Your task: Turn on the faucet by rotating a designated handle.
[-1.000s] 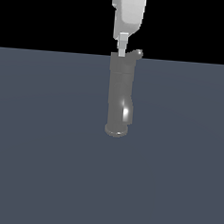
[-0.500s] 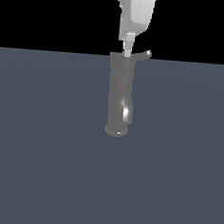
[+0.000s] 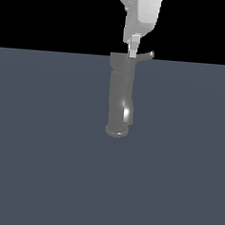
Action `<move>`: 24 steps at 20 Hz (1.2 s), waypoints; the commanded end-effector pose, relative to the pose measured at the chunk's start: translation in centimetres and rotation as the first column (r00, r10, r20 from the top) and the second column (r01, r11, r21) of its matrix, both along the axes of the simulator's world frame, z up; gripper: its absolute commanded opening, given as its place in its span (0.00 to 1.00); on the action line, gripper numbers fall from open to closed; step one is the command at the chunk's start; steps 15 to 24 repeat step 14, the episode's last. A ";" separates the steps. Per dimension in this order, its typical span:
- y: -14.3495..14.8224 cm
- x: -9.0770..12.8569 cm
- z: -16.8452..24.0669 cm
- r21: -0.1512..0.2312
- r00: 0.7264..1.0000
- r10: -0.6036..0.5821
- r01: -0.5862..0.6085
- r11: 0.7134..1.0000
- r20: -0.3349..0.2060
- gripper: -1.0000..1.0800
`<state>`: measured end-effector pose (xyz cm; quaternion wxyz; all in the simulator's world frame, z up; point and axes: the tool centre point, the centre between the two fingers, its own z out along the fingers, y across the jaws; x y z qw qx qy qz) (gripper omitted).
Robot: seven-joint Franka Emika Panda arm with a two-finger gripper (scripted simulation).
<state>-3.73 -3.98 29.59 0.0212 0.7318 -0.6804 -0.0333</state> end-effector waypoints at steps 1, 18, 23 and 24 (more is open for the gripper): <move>-3.0 3.4 0.1 -0.006 0.997 -0.046 0.046 0.999 0.067 0.00; -6.6 6.5 0.1 -0.014 0.993 -0.091 0.093 0.996 0.077 0.00; -6.6 6.5 0.1 -0.014 0.993 -0.091 0.093 0.996 0.077 0.00; -6.6 6.5 0.1 -0.014 0.993 -0.091 0.093 0.996 0.077 0.00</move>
